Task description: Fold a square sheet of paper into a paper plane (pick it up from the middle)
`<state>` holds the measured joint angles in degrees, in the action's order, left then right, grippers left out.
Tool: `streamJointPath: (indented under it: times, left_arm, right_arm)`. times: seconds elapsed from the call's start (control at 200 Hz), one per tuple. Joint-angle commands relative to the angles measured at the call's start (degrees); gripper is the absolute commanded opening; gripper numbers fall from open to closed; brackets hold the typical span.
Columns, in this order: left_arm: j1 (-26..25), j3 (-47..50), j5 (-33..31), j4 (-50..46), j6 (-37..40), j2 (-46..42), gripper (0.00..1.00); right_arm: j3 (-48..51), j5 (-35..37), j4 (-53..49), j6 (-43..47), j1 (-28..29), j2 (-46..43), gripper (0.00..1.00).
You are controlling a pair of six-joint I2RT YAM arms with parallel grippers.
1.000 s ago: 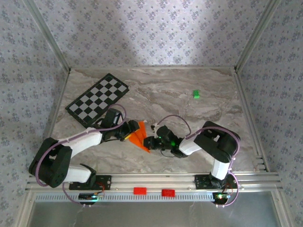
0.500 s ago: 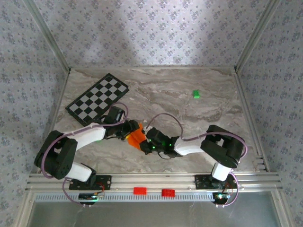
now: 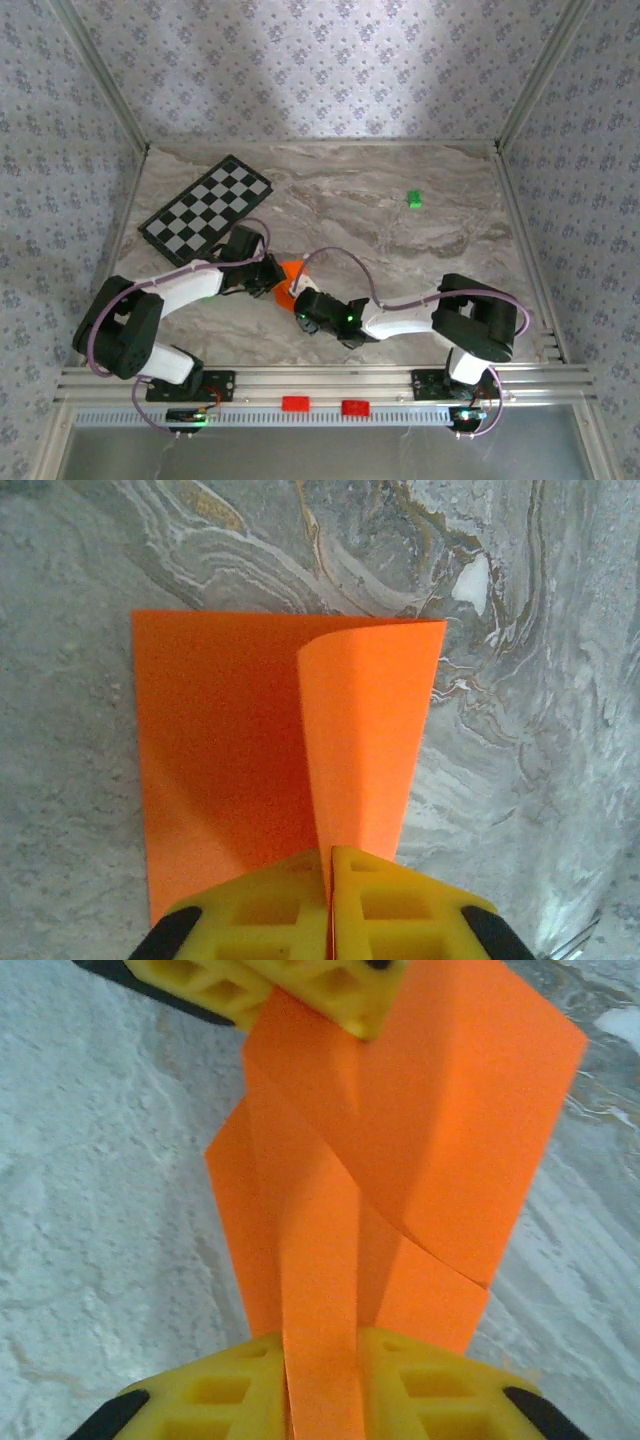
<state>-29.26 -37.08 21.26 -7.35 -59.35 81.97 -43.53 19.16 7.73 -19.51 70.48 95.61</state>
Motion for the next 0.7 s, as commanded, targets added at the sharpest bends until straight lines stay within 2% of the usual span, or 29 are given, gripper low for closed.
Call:
streamJointPath:
  times: [0.0,0.175,0.695]
  left_arm:
    - [0.1,-0.6,1.1,-0.5,-0.4,-0.3,0.06]
    - [0.1,-0.4,1.1,0.0,-0.8,-1.0,0.04]
    - [0.0,-0.5,2.6,1.3,-0.9,-0.1,0.04]
  right_arm:
    - [-2.0,6.9,-5.6,1.9,1.1,-1.2,0.28]
    - [-2.5,9.7,-8.3,0.9,2.2,-1.0,0.3]
    - [-4.1,8.5,-8.8,1.2,2.0,0.5,0.27]
